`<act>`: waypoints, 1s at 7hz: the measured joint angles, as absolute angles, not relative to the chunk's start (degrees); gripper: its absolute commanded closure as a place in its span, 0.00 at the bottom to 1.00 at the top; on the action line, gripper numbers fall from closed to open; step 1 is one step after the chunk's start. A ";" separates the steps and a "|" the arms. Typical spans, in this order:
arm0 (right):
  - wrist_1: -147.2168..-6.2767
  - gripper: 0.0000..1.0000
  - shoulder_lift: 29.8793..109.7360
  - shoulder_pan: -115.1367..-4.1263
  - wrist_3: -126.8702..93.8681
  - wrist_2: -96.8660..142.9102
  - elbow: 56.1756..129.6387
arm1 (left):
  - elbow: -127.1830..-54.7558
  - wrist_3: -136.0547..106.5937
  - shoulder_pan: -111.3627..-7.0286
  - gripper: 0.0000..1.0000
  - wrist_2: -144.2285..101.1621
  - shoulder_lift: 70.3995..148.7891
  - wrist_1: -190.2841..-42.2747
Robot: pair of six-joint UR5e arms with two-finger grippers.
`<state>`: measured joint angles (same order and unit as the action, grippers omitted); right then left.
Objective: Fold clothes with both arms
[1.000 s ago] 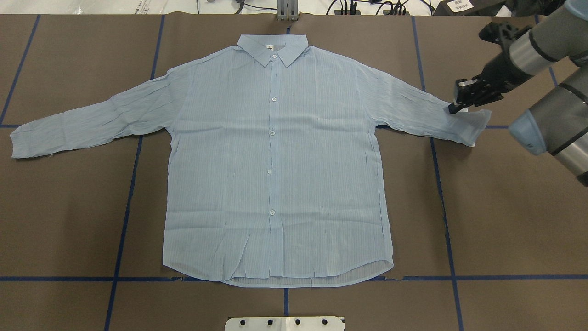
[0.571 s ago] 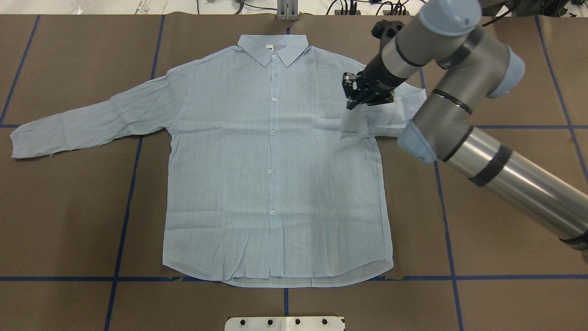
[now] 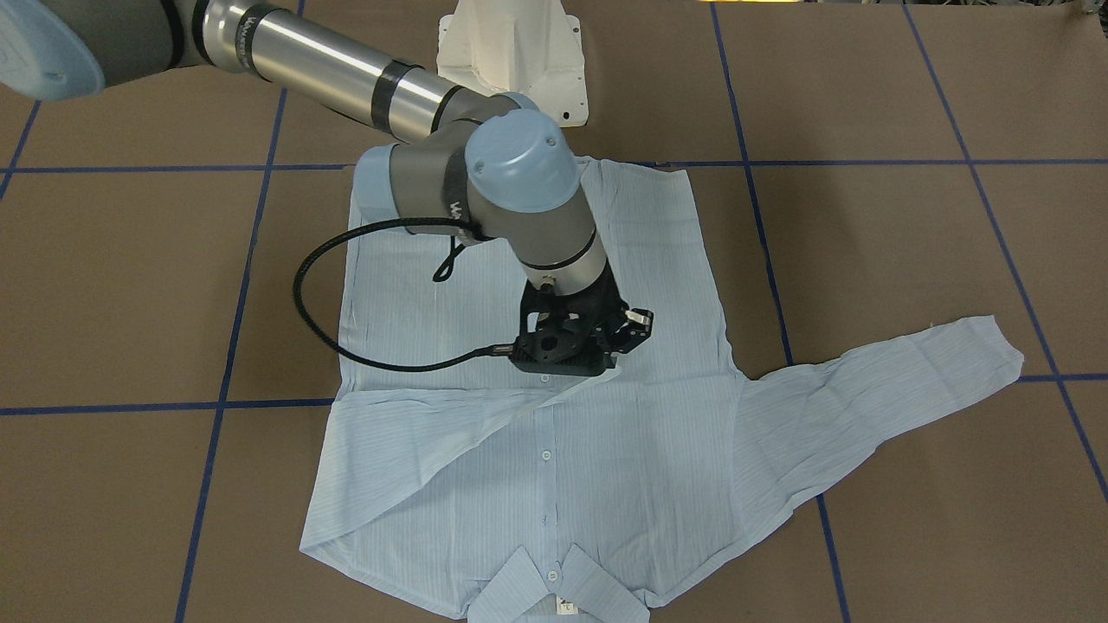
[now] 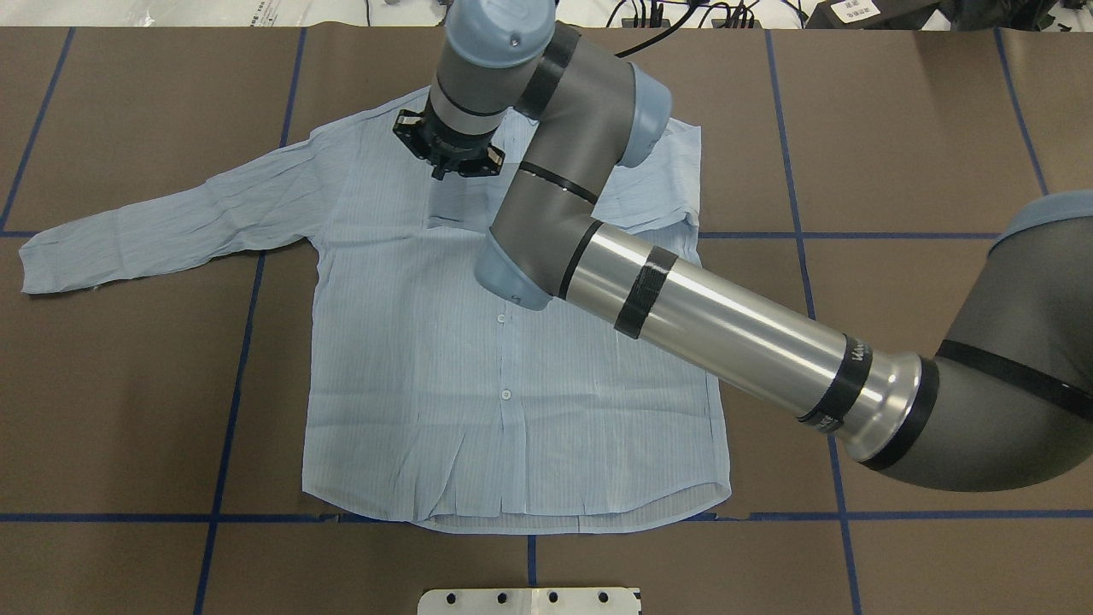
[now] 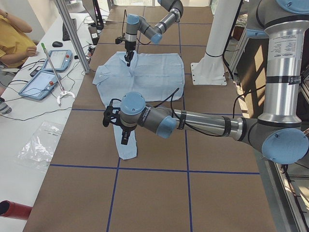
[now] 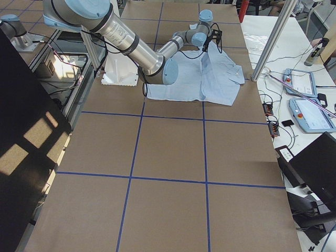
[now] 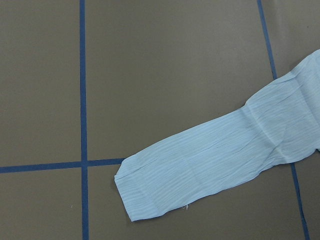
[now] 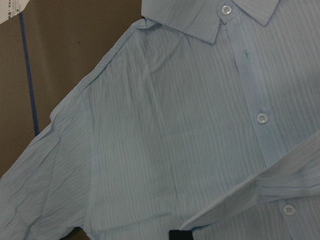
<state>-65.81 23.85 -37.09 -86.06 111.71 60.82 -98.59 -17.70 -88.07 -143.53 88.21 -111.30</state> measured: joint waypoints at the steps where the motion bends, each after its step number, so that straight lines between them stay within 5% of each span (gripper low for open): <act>1: -65.06 1.00 22.29 -35.49 -86.89 109.53 59.24 | -97.37 -17.76 -88.07 0.00 -143.53 88.14 -113.61; 2: -63.58 1.00 21.47 -34.67 -87.23 108.28 57.57 | -96.11 -17.81 -88.00 0.00 -143.53 88.14 -115.63; 3: -62.30 0.01 20.93 -34.35 -87.35 107.76 56.17 | -95.08 -17.86 -87.92 0.00 -143.52 88.29 -116.79; 7: -61.20 0.01 18.15 -33.64 -87.54 105.48 53.17 | -91.63 -21.02 -83.47 0.01 -139.80 89.59 -120.53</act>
